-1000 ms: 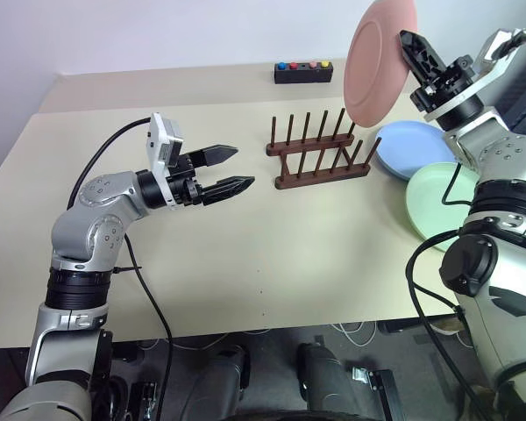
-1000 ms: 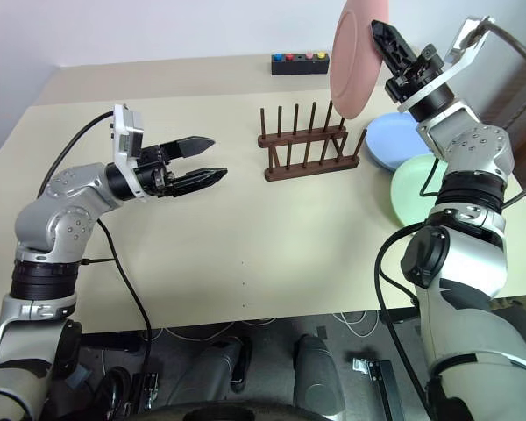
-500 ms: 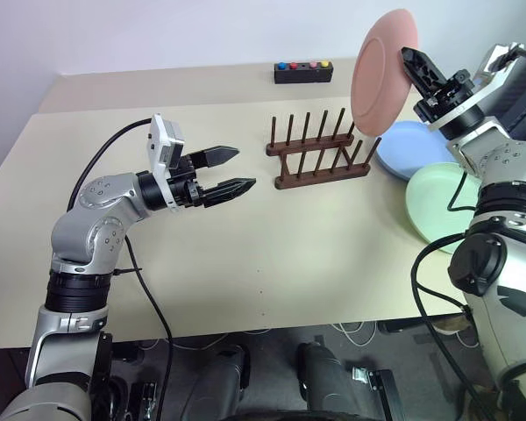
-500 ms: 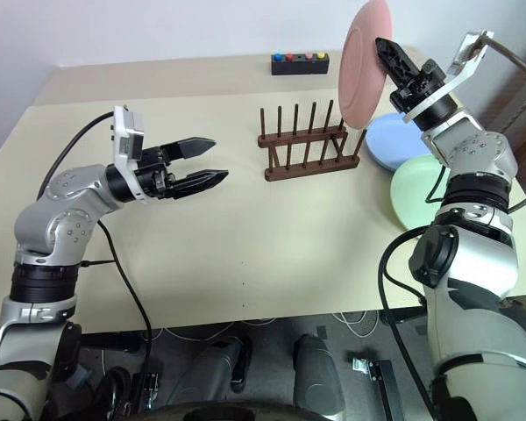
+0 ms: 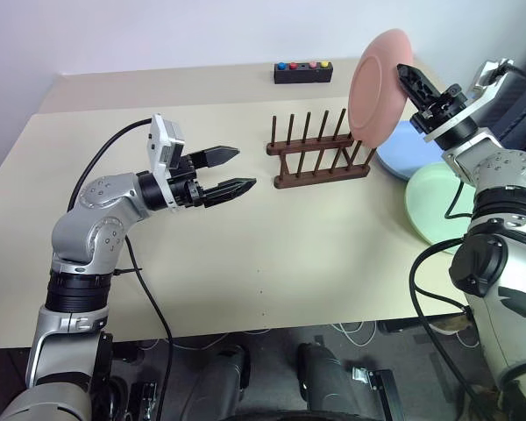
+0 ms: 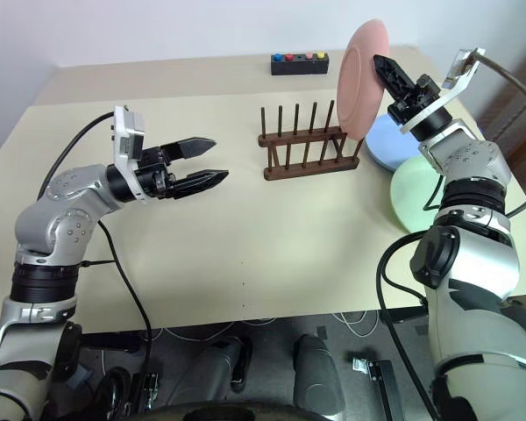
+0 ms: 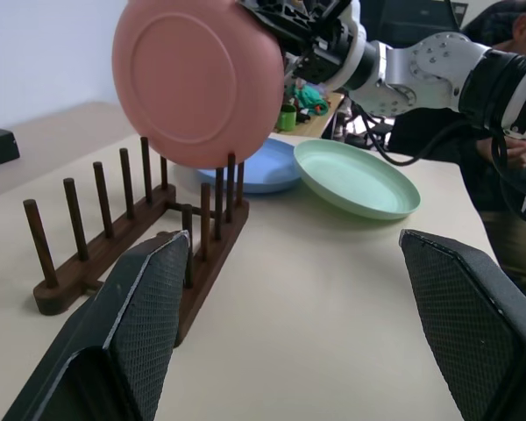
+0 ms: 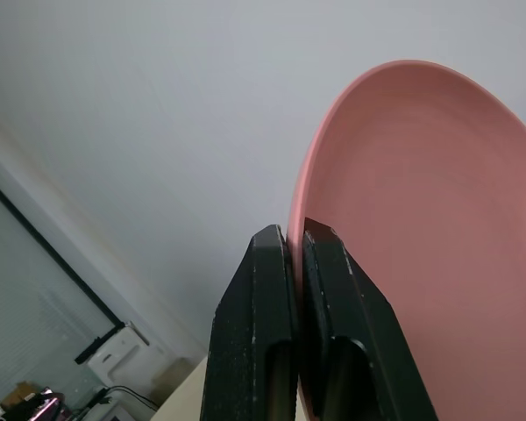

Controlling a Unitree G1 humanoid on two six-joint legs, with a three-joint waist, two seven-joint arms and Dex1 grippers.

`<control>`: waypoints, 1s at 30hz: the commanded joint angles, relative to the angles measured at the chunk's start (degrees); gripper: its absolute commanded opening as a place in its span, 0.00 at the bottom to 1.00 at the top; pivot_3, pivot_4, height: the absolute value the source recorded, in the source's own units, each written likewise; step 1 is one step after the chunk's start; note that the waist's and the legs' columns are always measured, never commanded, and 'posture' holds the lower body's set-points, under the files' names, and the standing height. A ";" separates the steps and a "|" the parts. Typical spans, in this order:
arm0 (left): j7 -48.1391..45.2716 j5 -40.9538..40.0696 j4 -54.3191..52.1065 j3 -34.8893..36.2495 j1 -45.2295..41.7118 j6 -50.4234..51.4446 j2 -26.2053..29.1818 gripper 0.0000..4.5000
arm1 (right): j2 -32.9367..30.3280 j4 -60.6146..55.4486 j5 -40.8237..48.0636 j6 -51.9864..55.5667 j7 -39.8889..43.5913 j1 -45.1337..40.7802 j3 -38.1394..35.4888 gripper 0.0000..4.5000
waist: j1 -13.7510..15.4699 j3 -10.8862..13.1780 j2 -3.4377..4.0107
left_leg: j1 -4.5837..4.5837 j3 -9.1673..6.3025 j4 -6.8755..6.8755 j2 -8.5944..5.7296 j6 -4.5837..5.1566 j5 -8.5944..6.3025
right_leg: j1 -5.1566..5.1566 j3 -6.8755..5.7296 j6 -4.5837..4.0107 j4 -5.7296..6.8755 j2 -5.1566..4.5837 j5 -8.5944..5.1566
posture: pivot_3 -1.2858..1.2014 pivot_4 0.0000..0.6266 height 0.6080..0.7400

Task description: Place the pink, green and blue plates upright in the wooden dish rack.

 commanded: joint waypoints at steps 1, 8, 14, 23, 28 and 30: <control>-0.06 -0.88 -1.69 0.88 -0.27 0.02 0.17 0.87 | -1.14 0.63 -1.13 -1.52 0.13 0.02 -0.08 0.00 | 0.00 0.00 0.00 | 0.00 0.00 0.00 0.00 0.00 0.00 | 0.00 0.00 0.00 0.00 0.00 0.00 | 0.52 0.24 1.00; -0.17 -0.77 -1.52 0.87 -0.28 -0.02 0.25 0.87 | -0.60 1.05 -3.01 -2.88 0.07 0.50 0.42 0.00 | 0.00 0.00 0.00 | 0.00 0.01 0.01 0.00 -0.02 0.01 | 0.00 0.00 0.00 0.00 0.00 0.00 | 0.52 0.24 1.00; -0.13 -0.77 -1.34 0.86 -0.37 0.10 0.23 0.89 | -0.36 1.48 -3.64 -3.48 -0.04 0.42 0.09 0.30 | -0.01 0.00 0.00 | 0.00 0.01 0.01 0.00 -0.02 0.01 | 0.00 0.00 0.00 0.00 0.00 0.00 | 0.52 0.24 1.00; -0.03 -0.98 -1.22 0.90 -0.38 0.52 0.17 0.89 | -0.18 -0.69 -4.19 -5.27 0.58 0.20 0.62 0.99 | -0.05 0.00 0.00 | 0.00 0.00 0.01 0.00 -0.04 0.02 | 0.00 0.00 0.00 0.00 0.00 0.00 | 0.52 0.24 1.00; -0.19 -0.99 -1.17 0.92 -0.35 0.88 0.02 0.89 | -0.18 -3.15 -4.99 -9.29 -0.06 -0.42 1.13 0.99 | -0.04 0.00 0.00 | 0.00 0.00 0.01 0.00 -0.12 0.07 | 0.00 0.00 0.00 0.01 0.00 0.00 | 0.52 0.24 1.00; -0.19 -0.94 -1.10 0.89 -0.35 0.90 -0.04 0.89 | -0.19 -4.05 -4.56 -9.60 -0.02 -0.54 0.87 0.99 | -0.05 0.00 0.00 | 0.00 0.01 0.01 0.00 -0.15 0.09 | 0.00 0.00 0.00 0.01 0.00 0.00 | 0.52 0.24 1.00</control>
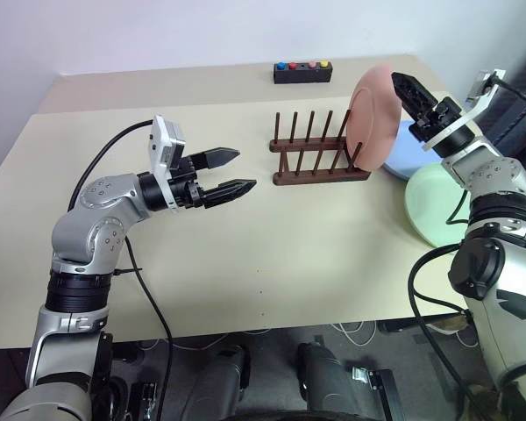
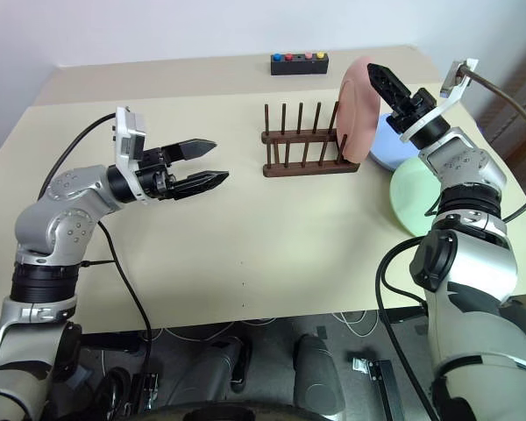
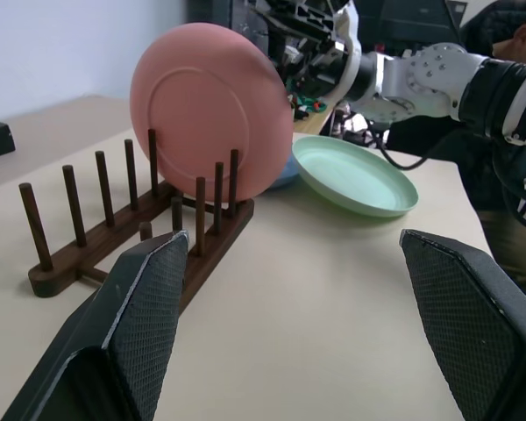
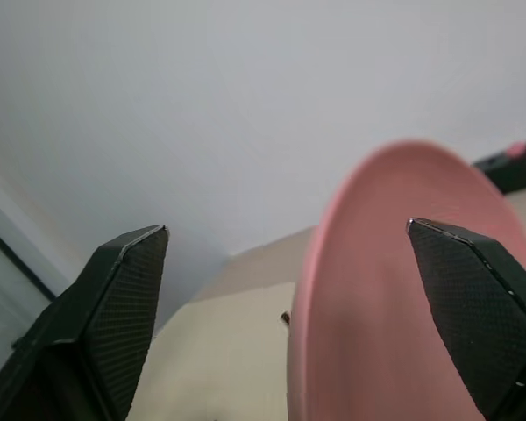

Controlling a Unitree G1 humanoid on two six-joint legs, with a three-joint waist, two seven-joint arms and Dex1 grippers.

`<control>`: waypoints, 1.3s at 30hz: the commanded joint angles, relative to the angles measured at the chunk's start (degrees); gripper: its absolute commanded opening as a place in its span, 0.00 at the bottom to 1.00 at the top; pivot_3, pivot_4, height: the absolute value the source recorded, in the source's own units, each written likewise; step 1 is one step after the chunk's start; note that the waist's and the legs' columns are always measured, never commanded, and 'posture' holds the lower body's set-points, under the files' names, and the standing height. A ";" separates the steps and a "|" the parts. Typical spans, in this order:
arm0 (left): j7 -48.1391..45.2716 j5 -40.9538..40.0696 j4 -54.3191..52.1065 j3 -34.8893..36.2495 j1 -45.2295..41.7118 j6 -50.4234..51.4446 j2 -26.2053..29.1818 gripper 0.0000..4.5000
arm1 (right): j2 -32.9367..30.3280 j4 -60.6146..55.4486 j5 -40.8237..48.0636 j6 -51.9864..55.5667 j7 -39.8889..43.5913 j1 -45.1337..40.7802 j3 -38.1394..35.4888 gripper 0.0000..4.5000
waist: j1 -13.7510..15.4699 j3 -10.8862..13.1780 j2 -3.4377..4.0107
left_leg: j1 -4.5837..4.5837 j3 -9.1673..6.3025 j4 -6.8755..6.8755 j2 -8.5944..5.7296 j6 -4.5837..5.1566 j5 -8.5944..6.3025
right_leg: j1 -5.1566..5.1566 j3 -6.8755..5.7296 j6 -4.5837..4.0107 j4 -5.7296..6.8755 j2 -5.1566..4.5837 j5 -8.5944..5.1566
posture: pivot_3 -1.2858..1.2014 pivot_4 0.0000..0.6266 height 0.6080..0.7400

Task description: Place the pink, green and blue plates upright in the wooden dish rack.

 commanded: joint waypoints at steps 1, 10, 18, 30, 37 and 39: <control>-0.12 -0.92 -1.15 0.87 -0.34 -0.16 -0.06 0.89 | -0.26 -4.55 0.16 -3.60 -0.32 -1.45 -0.11 0.99 | -0.01 0.00 0.00 | 0.00 0.00 0.00 0.00 -0.02 0.01 | 0.00 0.00 0.00 0.00 0.00 0.00 | 0.52 0.24 1.00; -1.57 -0.79 -1.42 0.57 0.14 -0.41 0.47 0.89 | 0.28 -12.60 -0.87 -15.46 -9.83 1.24 -1.45 0.99 | 0.03 0.00 0.00 | 0.00 0.00 0.00 0.00 -0.06 0.03 | 0.00 0.01 0.00 0.00 0.00 0.00 | 0.52 0.24 1.00; -5.70 -0.56 -2.02 -0.13 1.37 -0.93 2.42 0.89 | -2.88 -36.84 -4.41 -12.22 -20.76 13.98 0.93 0.99 | 0.24 -0.01 0.02 | 0.00 -0.02 0.02 0.00 -0.07 0.04 | 0.00 0.01 0.00 0.01 -0.01 0.00 | 0.52 0.24 1.00; -16.00 1.83 3.63 -2.59 -1.05 -6.93 4.65 0.89 | -22.00 -73.68 -6.48 20.53 -21.03 46.74 5.59 0.99 | 0.71 -0.06 0.08 | -0.01 -0.03 0.04 0.00 0.30 -0.18 | 0.05 -0.03 0.00 -0.02 -0.04 -0.01 | 0.52 0.24 1.00; -15.42 2.90 4.60 -2.75 -1.81 -10.82 1.85 0.89 | -20.82 -79.22 -0.13 37.30 -24.59 52.92 1.92 0.99 | 0.42 -0.07 0.10 | 0.00 0.04 0.15 -0.01 0.38 -0.22 | 0.11 0.01 0.01 -0.02 -0.14 -0.01 | 0.52 0.24 1.00; -15.20 3.14 4.51 -2.96 -1.73 -10.90 1.54 0.89 | -20.15 -79.98 1.17 39.84 -25.01 52.88 1.92 0.99 | 0.42 -0.07 0.10 | 0.00 0.03 0.12 0.00 0.38 -0.22 | 0.10 0.01 0.01 -0.03 -0.12 -0.01 | 0.52 0.24 1.00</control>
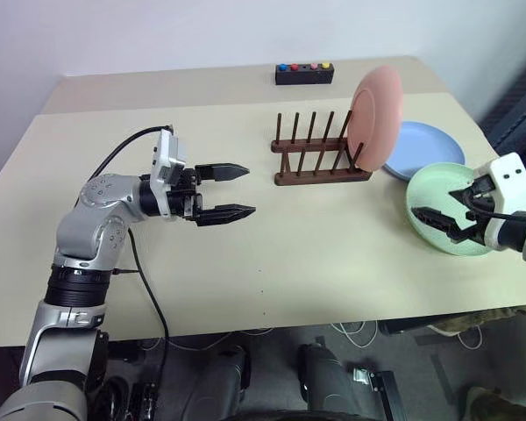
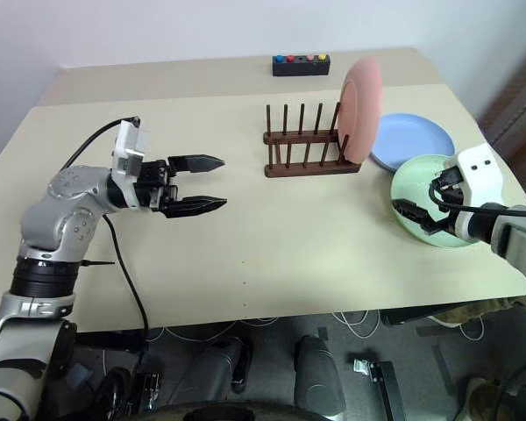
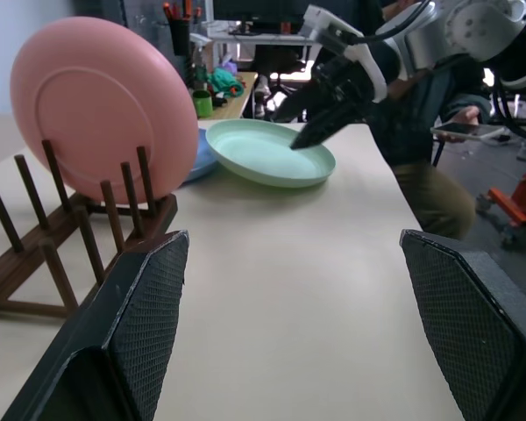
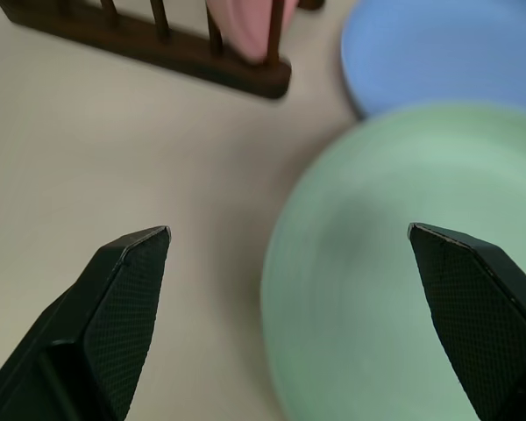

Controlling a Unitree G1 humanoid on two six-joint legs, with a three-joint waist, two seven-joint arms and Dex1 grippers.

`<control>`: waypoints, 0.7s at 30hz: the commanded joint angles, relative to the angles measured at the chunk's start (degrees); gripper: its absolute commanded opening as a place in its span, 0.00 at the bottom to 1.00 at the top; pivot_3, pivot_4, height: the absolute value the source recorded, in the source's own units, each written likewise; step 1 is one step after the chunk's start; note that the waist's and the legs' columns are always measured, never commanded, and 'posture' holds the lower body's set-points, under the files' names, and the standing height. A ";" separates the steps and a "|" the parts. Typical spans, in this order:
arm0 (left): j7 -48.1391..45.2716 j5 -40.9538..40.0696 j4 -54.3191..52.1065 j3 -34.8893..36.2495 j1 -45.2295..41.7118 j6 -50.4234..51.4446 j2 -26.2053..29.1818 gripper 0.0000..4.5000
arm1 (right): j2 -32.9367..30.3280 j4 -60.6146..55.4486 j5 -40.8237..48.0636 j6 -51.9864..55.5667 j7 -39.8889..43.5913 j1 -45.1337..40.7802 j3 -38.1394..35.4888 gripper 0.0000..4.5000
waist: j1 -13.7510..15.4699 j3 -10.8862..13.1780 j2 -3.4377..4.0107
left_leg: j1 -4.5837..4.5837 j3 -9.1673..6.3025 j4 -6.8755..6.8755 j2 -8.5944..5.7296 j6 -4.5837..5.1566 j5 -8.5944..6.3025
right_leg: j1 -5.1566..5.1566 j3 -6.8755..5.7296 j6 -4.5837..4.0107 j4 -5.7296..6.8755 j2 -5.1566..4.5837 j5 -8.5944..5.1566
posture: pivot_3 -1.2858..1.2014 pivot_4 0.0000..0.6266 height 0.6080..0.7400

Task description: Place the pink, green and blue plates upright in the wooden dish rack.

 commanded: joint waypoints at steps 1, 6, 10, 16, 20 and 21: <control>0.30 0.59 -0.64 0.18 -0.74 -1.44 -0.23 0.89 | 0.72 -3.15 2.52 4.27 -0.95 -0.56 -1.91 0.99 | 0.04 0.00 0.00 | 0.00 0.00 0.00 0.00 0.00 0.00 | 0.00 0.00 0.00 0.00 0.00 0.00 | 0.52 0.24 1.00; 0.93 0.63 -1.18 0.19 -0.29 -1.08 -0.30 0.89 | 0.21 -0.69 1.02 4.96 -1.41 -0.86 1.50 0.99 | 0.16 0.00 0.00 | 0.00 0.01 0.02 -0.03 0.01 -0.01 | 0.02 -0.01 0.01 -0.02 0.00 0.00 | 0.52 0.24 1.00; 1.42 1.13 -1.45 0.30 0.20 -1.47 -0.22 0.89 | -0.18 0.94 -1.44 3.26 -1.55 -0.50 5.18 0.99 | 0.15 0.00 0.00 | 0.00 0.01 0.02 -0.03 0.01 -0.01 | 0.02 -0.02 0.01 -0.01 0.01 0.00 | 0.52 0.24 1.00; 2.34 1.28 -2.26 0.87 1.02 -1.30 0.17 0.89 | -0.30 7.11 -6.37 -2.71 -0.74 0.77 9.26 0.87 | 0.14 0.00 -0.01 | 0.00 0.01 0.02 -0.03 0.01 -0.01 | 0.02 -0.02 0.01 -0.01 0.02 0.00 | 0.52 0.24 1.00; 2.45 1.27 -2.34 0.96 1.20 -1.38 0.46 0.89 | -0.96 8.33 -8.40 -4.32 -0.66 0.28 10.06 0.47 | 0.10 0.00 0.00 | 0.00 0.01 0.02 -0.03 0.01 0.00 | 0.02 -0.02 0.01 -0.01 0.02 0.00 | 0.52 0.24 1.00; 2.39 1.23 -2.44 0.94 1.32 -1.44 0.50 0.89 | -0.96 8.29 -8.13 -3.98 -0.37 -0.26 9.65 0.36 | 0.08 0.00 -0.01 | 0.00 0.01 0.02 -0.03 0.01 0.00 | 0.02 -0.02 0.01 -0.01 0.03 0.00 | 0.52 0.24 1.00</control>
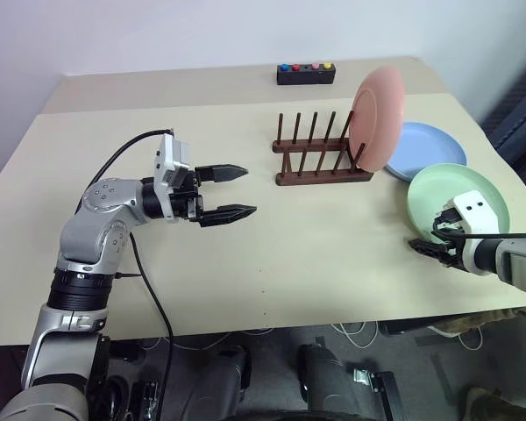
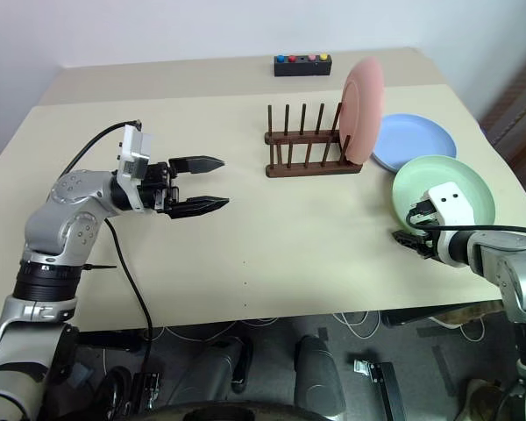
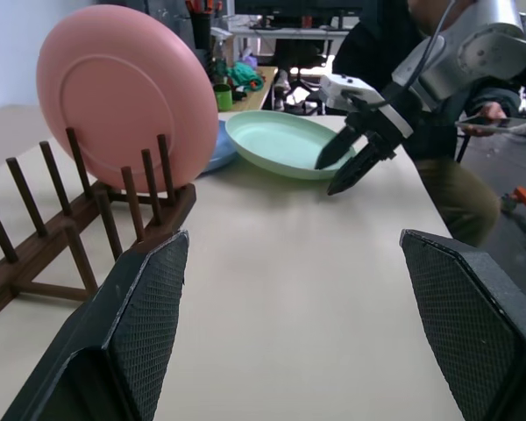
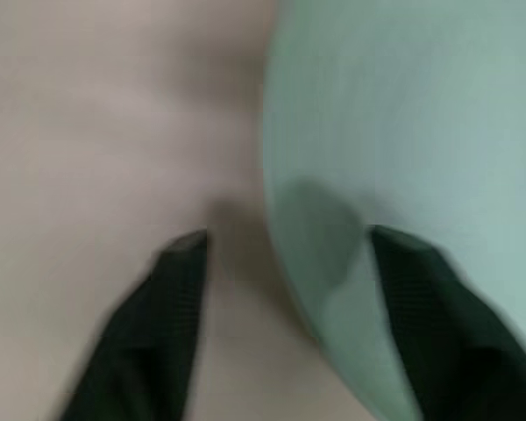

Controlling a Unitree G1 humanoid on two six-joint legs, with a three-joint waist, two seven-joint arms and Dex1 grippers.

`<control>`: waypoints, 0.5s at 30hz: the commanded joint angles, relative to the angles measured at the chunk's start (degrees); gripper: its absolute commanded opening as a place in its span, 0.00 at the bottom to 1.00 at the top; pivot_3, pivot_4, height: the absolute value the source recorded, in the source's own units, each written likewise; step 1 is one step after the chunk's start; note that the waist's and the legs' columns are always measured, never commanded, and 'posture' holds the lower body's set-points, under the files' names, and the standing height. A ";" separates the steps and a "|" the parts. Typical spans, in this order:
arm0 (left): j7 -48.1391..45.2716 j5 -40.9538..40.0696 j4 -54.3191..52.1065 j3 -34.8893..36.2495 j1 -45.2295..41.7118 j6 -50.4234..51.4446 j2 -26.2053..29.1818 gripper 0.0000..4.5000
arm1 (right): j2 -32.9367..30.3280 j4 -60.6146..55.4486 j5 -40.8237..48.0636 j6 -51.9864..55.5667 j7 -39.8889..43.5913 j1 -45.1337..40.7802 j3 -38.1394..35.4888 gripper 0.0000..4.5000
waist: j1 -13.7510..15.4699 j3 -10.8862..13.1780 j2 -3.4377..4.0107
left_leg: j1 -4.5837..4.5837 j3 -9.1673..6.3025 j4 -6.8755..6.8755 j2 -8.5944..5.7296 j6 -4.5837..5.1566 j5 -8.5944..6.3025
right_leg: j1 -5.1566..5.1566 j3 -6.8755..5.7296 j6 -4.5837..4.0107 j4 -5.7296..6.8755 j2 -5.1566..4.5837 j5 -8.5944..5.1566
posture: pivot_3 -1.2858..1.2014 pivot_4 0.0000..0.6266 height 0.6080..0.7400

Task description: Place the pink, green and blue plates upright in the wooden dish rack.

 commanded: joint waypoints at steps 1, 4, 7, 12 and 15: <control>-0.33 -0.29 -2.06 0.97 0.08 -0.73 0.91 0.89 | -1.50 -0.52 -0.72 -0.83 0.83 -1.64 -1.20 0.26 | -0.04 0.00 0.00 | 0.00 0.00 0.00 0.00 0.00 0.00 | 0.00 0.00 0.00 0.00 0.00 0.00 | 0.52 0.24 1.00; -0.83 -0.83 -2.02 1.03 -0.06 -0.32 0.96 0.89 | -1.23 -0.75 -1.09 -0.75 0.94 -2.11 -1.42 0.01 | -0.04 0.00 -0.01 | 0.00 0.00 0.00 0.01 0.00 0.00 | 0.00 0.00 0.00 0.00 0.01 0.00 | 0.52 0.24 1.00; -1.07 -1.06 -1.83 1.23 -0.32 -0.17 0.98 0.89 | -1.27 -1.46 -1.14 -0.21 1.23 -2.22 -1.85 0.01 | 0.07 -0.02 -0.05 | 0.00 -0.04 0.00 0.01 0.00 0.00 | 0.01 -0.04 0.00 -0.01 0.01 0.00 | 0.52 0.24 1.00; -2.00 -5.42 -1.68 2.88 -1.01 4.79 1.44 0.89 | -3.57 -3.59 -1.32 0.77 1.35 -3.83 -3.84 0.01 | 0.03 -0.02 -0.05 | 0.00 -0.03 0.01 0.00 0.00 0.00 | 0.01 -0.02 0.00 -0.01 0.00 0.00 | 0.52 0.24 1.00; -1.16 -7.84 -1.20 4.05 -1.93 7.63 1.20 0.89 | -5.39 -4.37 -1.38 1.68 1.20 -5.99 -5.01 0.01 | -0.03 -0.01 -0.04 | 0.00 -0.02 0.00 0.00 0.00 0.00 | 0.01 -0.02 0.00 0.00 0.00 0.00 | 0.52 0.24 1.00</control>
